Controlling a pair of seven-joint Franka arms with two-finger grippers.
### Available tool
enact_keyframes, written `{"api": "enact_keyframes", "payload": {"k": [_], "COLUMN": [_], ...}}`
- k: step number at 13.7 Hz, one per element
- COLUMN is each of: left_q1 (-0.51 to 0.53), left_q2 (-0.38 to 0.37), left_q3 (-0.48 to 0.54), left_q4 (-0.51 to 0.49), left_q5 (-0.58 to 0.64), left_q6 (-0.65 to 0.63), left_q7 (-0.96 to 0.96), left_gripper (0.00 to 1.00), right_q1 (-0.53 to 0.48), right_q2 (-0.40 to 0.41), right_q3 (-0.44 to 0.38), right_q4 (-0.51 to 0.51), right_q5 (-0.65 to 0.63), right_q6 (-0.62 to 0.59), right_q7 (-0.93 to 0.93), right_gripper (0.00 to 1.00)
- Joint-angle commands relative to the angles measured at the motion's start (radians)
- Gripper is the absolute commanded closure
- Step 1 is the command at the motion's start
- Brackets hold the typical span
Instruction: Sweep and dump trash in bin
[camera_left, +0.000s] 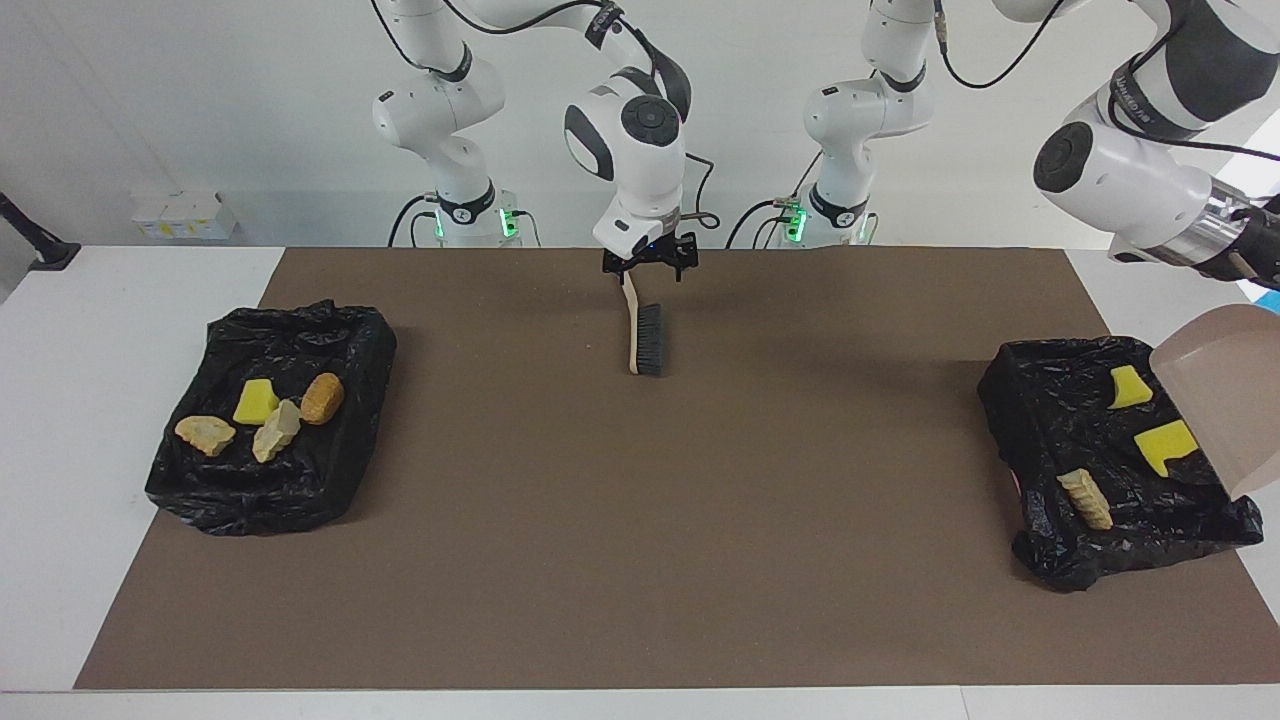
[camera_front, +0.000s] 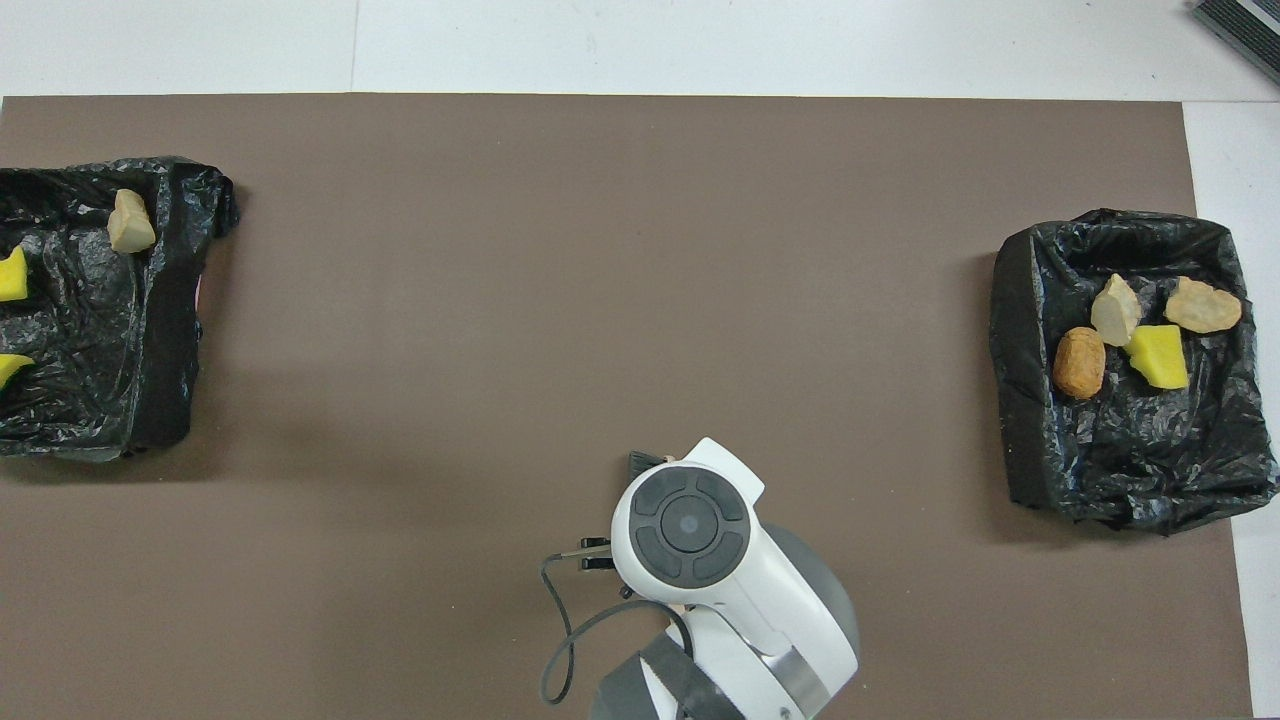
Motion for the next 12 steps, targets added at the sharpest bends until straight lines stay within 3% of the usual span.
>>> {"api": "enact_keyframes", "payload": {"k": [1, 5, 8, 12], "left_q1": [-0.04, -0.078, -0.153, -0.162], "left_q2": [-0.033, -0.031, -0.03, -0.03], "left_q3": [0.012, 0.009, 0.009, 0.006], "left_q4": [-0.028, 0.001, 0.016, 0.012], "left_q5": [0.022, -0.11, -0.344, -0.527], "left_q6": [-0.044, -0.127, -0.205, -0.199], "left_q7": [-0.019, -0.011, -0.023, -0.022], "left_gripper": [1.0, 1.0, 1.0, 1.0], "right_q1": [-0.066, -0.192, -0.315, -0.467], "right_q2": [-0.037, -0.035, -0.036, -0.039], "right_q3": [0.005, 0.003, 0.003, 0.0], "right_q4": [0.018, 0.17, 0.28, 0.375], "right_q5": [-0.015, -0.026, -0.052, -0.127], "right_q6": [-0.044, -0.222, -0.326, -0.397], "right_q7": [-0.12, -0.324, -0.491, -0.711], "right_gripper": [0.0, 0.0, 0.0, 0.0]}}
